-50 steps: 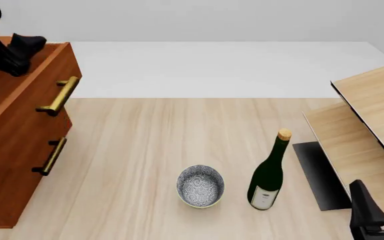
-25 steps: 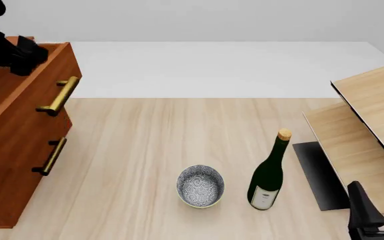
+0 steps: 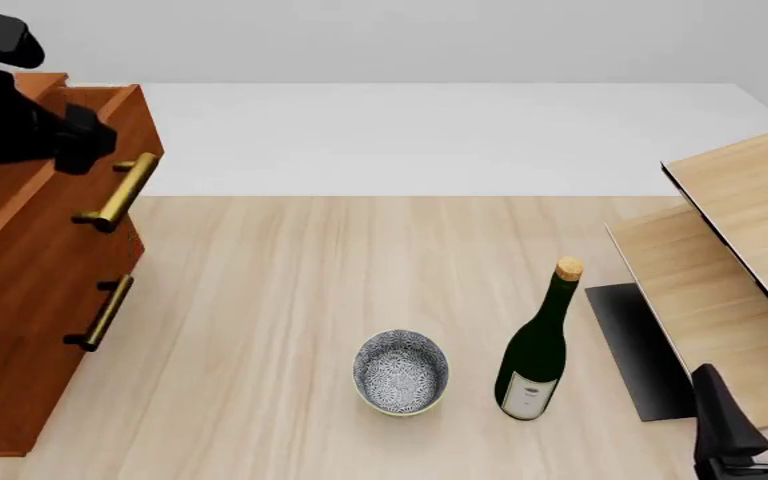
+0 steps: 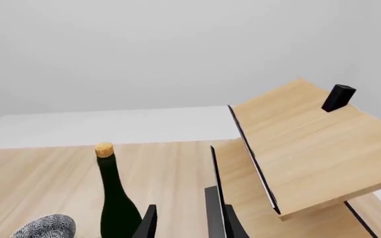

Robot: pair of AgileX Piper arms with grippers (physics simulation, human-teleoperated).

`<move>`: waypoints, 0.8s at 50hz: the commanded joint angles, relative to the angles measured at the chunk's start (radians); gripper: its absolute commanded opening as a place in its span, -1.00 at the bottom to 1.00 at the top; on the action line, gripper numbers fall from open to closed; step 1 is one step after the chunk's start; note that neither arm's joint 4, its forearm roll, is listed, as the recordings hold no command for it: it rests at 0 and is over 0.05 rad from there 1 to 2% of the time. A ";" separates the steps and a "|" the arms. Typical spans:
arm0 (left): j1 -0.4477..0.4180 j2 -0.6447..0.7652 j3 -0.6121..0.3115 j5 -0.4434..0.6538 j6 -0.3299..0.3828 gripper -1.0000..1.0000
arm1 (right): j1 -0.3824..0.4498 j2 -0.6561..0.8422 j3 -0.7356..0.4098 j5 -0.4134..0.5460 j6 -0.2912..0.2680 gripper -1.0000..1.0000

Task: Close the bottom drawer of the cabinet and open the top drawer.

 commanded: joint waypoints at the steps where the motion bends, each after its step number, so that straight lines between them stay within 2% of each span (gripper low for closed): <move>1: 0.024 -0.004 0.038 -0.021 -0.023 1.00 | 0.006 0.000 0.001 0.001 -0.011 1.00; 29: 0.062 -0.024 0.103 -0.060 -0.057 1.00 | 0.010 0.000 0.001 0.002 -0.021 1.00; 40: 0.049 -0.028 0.138 -0.071 -0.105 1.00 | 0.010 0.000 0.001 0.002 -0.023 1.00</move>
